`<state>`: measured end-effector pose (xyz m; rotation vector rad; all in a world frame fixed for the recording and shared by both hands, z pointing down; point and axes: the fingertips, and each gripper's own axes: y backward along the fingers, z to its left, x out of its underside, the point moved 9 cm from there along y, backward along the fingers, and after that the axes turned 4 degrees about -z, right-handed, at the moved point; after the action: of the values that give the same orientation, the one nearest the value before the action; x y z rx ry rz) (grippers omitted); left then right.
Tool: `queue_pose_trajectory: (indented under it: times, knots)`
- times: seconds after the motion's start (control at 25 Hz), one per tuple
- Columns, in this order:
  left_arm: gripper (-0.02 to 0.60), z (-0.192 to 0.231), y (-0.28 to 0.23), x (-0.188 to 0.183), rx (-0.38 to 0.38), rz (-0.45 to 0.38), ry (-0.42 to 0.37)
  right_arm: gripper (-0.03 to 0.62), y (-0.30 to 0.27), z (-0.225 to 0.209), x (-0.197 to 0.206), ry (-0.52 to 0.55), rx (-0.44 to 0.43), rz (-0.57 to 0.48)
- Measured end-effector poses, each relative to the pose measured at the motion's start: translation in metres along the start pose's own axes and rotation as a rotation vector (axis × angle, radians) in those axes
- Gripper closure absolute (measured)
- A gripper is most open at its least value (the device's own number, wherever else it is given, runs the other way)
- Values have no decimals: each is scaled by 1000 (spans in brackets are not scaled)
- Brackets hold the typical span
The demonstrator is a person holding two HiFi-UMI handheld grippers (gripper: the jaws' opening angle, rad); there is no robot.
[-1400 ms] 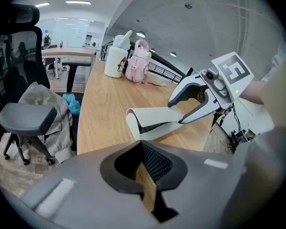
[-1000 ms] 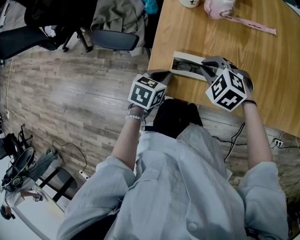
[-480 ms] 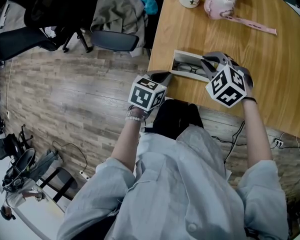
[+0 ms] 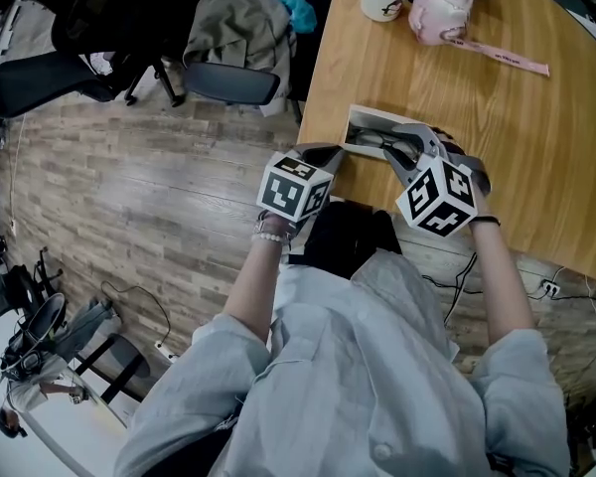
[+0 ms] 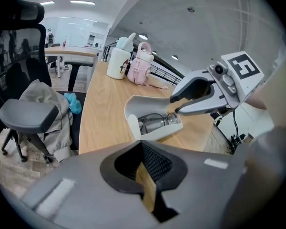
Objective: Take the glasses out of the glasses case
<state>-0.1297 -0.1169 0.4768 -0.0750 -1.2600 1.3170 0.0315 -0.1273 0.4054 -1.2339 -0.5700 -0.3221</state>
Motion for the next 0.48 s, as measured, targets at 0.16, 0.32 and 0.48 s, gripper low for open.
queue_pose_trajectory:
  times: [0.16,0.32,0.48]
  knots:
    - [578,-1,-1,1,5,-2,-4,520,-17,6,9,34,-21,70]
    - [578,1,-2,0,11,-5,-7,519,-29,4,15,17,-43,104]
    - [578,-2,0,1,24,-1,-5,502,-30,4,17,-15,-67,128]
